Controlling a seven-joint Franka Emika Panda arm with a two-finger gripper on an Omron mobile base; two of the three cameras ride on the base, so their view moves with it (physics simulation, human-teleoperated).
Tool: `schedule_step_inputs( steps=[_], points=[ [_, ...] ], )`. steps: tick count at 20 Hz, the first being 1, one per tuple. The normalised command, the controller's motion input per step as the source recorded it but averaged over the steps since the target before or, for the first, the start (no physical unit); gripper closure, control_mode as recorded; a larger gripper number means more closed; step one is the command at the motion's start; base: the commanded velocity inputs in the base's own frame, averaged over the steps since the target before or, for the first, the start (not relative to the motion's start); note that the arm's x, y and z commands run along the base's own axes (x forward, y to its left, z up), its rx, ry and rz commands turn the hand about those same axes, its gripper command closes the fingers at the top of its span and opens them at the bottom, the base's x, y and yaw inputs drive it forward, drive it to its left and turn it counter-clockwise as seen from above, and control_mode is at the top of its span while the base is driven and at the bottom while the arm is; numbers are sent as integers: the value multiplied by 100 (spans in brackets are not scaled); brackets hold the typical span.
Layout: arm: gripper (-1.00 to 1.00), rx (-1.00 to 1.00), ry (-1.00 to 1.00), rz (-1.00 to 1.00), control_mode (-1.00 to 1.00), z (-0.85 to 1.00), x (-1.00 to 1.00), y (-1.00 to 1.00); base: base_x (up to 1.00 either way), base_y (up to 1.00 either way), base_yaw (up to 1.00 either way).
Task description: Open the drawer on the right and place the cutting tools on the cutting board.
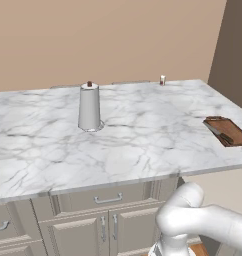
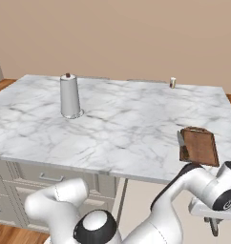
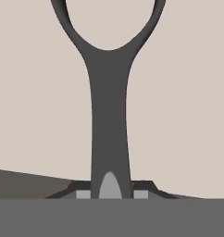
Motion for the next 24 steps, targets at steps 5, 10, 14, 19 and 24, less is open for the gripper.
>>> schedule_step_inputs(
  steps=[5, 10, 14, 19, 24],
  points=[
    [100, 0, -10, 0, -100, 56, 52, 40, 0, 0, 0],
    [100, 0, -12, 0, -100, 52, 69, 56, 0, 0, 0],
    [100, 0, -5, 0, -100, 48, 66, 51, 0, 0, 0],
    [100, -7, 2, 0, -100, 34, 72, 30, 0, 0, 0],
    [100, -10, 4, -1, -100, 32, 73, 6, 0, 0, 0]
  ],
)
